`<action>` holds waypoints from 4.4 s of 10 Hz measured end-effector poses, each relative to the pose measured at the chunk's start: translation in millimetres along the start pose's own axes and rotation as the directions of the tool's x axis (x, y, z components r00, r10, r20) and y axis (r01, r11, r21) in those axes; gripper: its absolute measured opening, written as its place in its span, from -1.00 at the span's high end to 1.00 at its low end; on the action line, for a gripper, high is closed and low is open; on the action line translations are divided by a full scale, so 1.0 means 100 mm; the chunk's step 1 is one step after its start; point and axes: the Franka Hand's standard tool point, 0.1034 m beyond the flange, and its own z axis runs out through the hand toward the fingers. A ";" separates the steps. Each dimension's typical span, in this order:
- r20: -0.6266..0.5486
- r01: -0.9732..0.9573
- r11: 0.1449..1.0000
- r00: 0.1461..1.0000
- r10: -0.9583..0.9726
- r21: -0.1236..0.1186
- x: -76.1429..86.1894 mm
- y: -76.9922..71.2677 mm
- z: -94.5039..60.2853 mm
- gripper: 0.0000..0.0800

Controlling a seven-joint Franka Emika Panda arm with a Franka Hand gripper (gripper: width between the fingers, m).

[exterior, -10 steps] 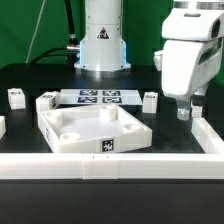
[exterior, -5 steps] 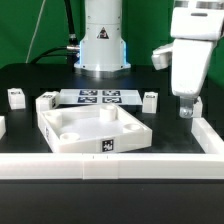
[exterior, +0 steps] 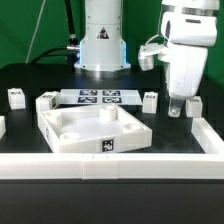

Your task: Assemble one leg

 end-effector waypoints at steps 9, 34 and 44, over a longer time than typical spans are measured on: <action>-0.018 0.349 0.937 0.937 -0.348 0.021 -0.93 -0.16 0.15 -0.62; -0.098 0.629 0.773 0.777 -0.622 0.078 -1.71 -0.53 0.57 0.83; -0.062 0.227 0.972 0.973 -0.224 0.054 -0.67 -0.39 0.50 0.83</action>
Offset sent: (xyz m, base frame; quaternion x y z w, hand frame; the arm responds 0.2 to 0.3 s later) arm -0.0444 -0.0575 -0.0028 0.0264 0.0866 -0.2147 0.9725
